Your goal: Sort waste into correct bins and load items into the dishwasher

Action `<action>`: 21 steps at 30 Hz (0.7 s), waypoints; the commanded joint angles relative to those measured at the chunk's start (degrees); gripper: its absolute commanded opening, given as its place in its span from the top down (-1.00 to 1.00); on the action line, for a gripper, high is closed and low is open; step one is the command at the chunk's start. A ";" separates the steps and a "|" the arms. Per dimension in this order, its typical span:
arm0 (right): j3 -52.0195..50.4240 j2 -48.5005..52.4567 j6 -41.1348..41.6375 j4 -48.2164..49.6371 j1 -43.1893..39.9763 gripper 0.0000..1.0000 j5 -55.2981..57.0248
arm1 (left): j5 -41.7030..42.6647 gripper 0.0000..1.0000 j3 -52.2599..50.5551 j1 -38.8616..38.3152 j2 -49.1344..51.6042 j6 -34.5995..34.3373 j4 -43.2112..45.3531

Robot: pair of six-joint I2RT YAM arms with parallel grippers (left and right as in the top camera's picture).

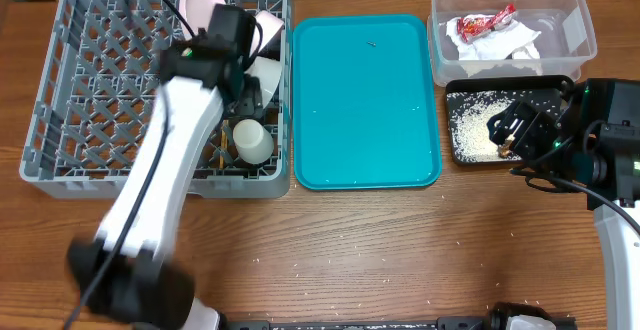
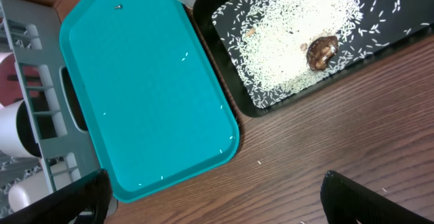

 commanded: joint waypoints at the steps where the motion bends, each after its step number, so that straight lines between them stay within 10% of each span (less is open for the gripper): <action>1: 1.05 -0.15 -0.20 0.11 -0.22 -1.00 0.39 | 10.08 -0.85 2.73 -2.56 -12.90 -0.59 -0.52; 21: 1.05 -0.15 -0.20 0.11 -0.22 -1.00 0.39 | 18.08 -0.98 -12.85 -13.75 -32.11 -5.38 7.87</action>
